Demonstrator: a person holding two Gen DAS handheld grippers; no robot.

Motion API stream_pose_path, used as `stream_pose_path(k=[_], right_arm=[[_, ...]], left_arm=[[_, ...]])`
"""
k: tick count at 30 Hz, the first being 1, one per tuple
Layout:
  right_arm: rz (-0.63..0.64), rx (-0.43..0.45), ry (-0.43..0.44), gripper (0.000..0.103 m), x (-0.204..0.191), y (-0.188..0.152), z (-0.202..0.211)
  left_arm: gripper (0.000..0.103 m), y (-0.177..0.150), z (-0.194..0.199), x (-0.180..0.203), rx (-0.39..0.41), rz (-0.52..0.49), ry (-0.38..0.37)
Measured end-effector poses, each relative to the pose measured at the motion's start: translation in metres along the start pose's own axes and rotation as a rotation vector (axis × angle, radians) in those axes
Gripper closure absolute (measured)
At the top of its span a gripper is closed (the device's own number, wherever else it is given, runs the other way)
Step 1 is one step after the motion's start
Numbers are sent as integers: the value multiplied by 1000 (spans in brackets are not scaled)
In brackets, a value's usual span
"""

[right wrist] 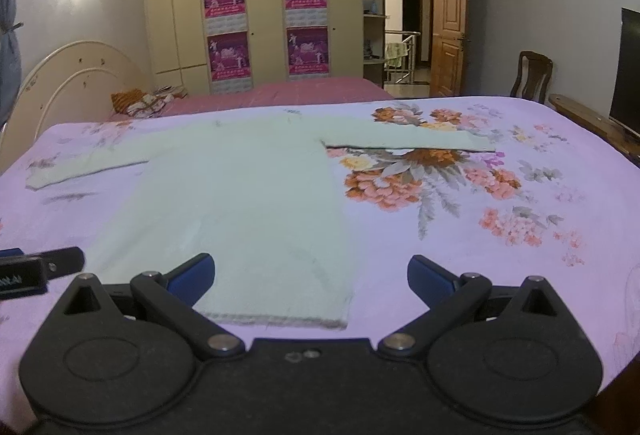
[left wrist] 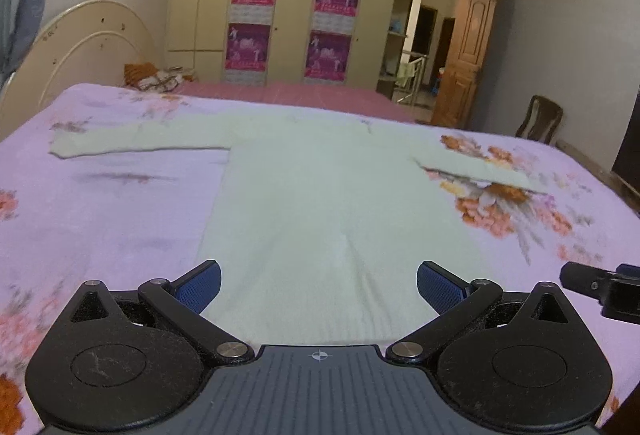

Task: Fold small clothes
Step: 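Move the right gripper to the sweater's sleeve cuff and grasp it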

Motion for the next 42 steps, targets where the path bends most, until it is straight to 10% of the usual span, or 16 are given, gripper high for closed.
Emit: stream_pose_path(k=[42], right_arm=[[-101,42,-272,33,153,132,-232]], left_arm=[[0,139,-312,-22,-76,-40,146]])
Point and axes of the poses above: each gripper's, at about its wrist camera, not at the fingertips, and z roughly against the way its jaws point, x to its right, y to its top, the point moved 6 cm from there along -z, roughly the way its jaws point, and after that the axes turned 2 degrees about -x, right-handed, at the moved point
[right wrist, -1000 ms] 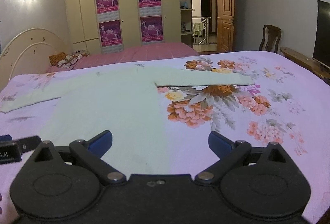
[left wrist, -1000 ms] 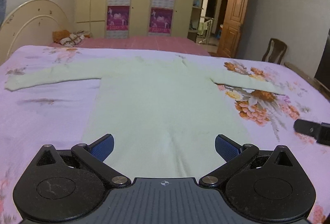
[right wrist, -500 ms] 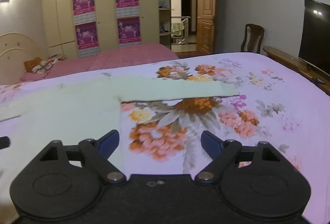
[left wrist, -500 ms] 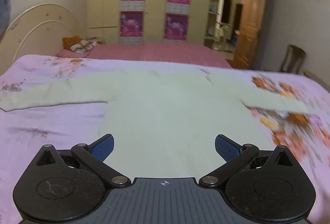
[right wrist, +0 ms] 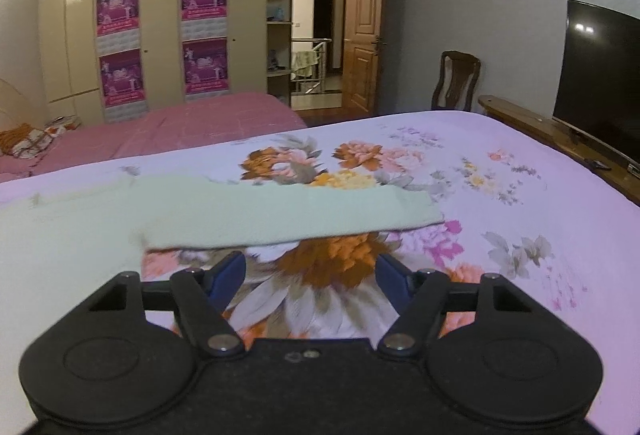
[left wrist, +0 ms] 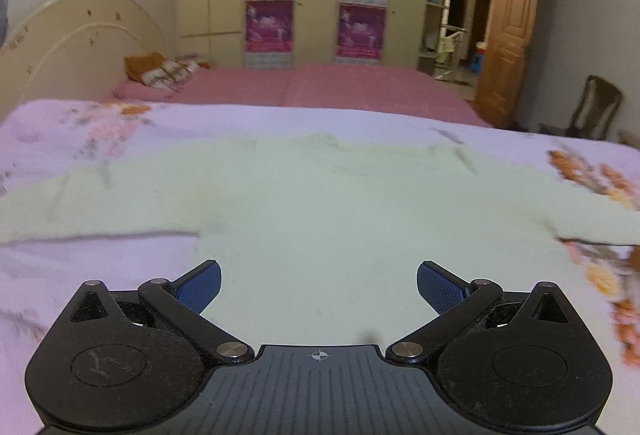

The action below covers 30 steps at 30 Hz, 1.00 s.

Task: Fold small clothes
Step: 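Move the right gripper to the sweater's sleeve cuff and grasp it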

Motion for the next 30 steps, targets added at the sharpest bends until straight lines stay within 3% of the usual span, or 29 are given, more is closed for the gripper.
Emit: stream_pose_path(k=[5,14,18,22,30], right_arm=[[-108,-6,-31,37,35,18,-53],[-306,-96,-64,46,88,16,-134],[-357,-110,-74,49,103,12,-152],[-408,-130,-80,63,119,8,-169],[-618,-146,1,61,139,3,-171]], left_arm=[[0,11,-29,-6,12,-41,65],[0,16,-69,-12,3,7,52],[0,11,-77,-6,-6,10,37],[0,10,-86,0,-17,8,23],[0,11,-89,12,-16,5,4]])
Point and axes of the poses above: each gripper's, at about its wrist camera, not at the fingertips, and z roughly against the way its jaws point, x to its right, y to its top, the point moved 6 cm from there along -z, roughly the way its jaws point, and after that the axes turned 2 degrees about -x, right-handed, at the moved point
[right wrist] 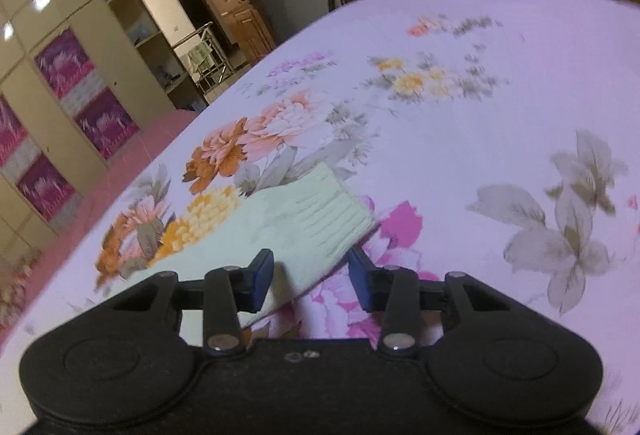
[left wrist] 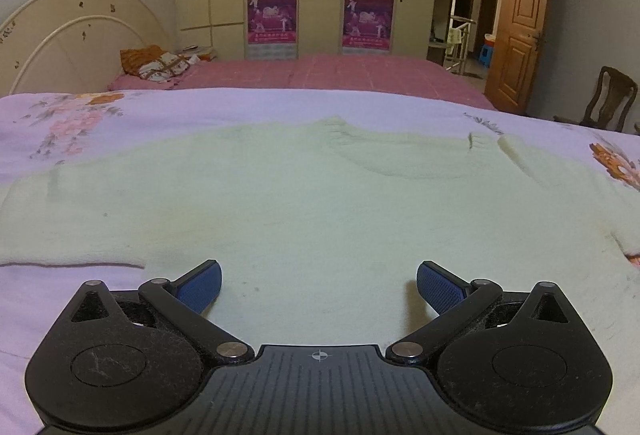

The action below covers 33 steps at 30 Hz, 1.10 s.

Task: Fold small clothes
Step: 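Move the right gripper to the sweater's sleeve cuff and grasp it, then fold the held sleeve across the sweater body and open the right gripper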

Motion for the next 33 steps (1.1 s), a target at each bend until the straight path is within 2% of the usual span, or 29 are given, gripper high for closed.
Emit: stream_pose_path(k=[6,8,11,13,15,16,21,27,33], right_arm=[[-135,-22,108,61,8,8,-13],[-170,-26,111,74,15,15,-19],[-204,-30,112,82,22,16,-16],[-157,-13,108,83,21,12,-16],[-97,2,82,88,17,12,-17],[-52,15,52,94,13,13,-18],[95,73,-8,98,-13,11,-6],[323,83,61,98,-87,-21,13],[526,19,201,98,-185,-85,22]], left_arm=[[0,-2,1,7,-3,-9,-2],[0,-2,2,8,-3,-4,-1],[0,0,4,3,5,7,1],[0,1,3,-1,3,13,3],[0,2,5,-7,0,29,4],[0,3,7,-10,-1,39,2],[0,4,17,-30,3,54,-2],[0,-2,26,-61,-14,93,5],[0,-5,33,-88,-19,123,28]])
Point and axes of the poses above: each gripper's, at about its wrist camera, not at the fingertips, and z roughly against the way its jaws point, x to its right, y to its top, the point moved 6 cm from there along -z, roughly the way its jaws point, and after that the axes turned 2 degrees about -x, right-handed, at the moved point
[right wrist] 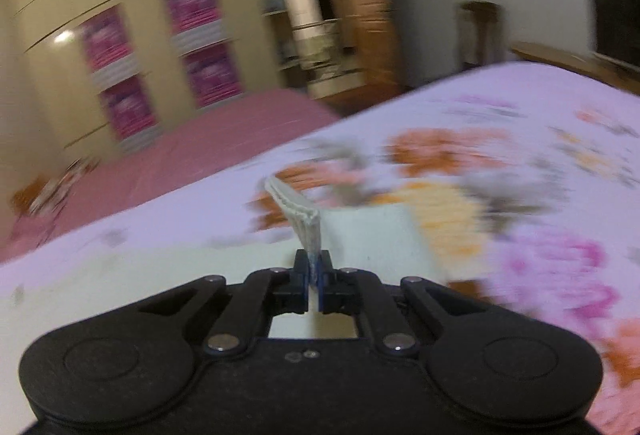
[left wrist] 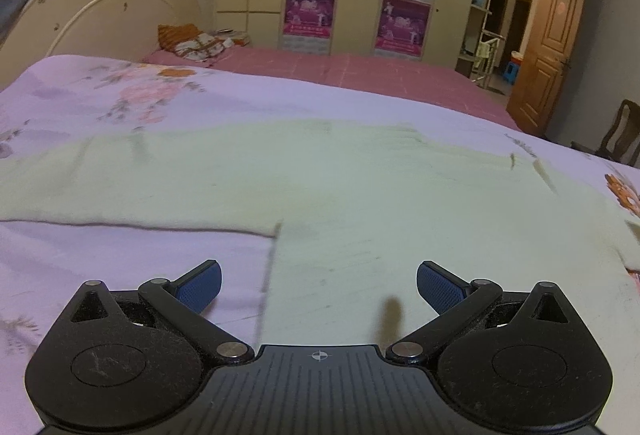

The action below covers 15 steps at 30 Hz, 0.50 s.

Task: Fold small clothes
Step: 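Fold the held sleeve across the sweater body and open the right gripper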

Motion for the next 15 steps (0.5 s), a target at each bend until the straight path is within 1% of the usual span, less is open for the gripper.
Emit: stream_pose_path(k=[2,7,11,15], right_arm=[[53,-19,62,98,-41,-9,-5],[142,-68,166,98,-113,-32,-16],[191,-99,221,98,-154,-48,-22],[221,-128,274,98,-191,-65,-22]], left_arm=[[0,-1,2,-9,0,10,7],[0,-8,9,-24,-7,39,5],[0,-13,13,-39,-2,73,22],[0,-14,15,-50,10,125,9]])
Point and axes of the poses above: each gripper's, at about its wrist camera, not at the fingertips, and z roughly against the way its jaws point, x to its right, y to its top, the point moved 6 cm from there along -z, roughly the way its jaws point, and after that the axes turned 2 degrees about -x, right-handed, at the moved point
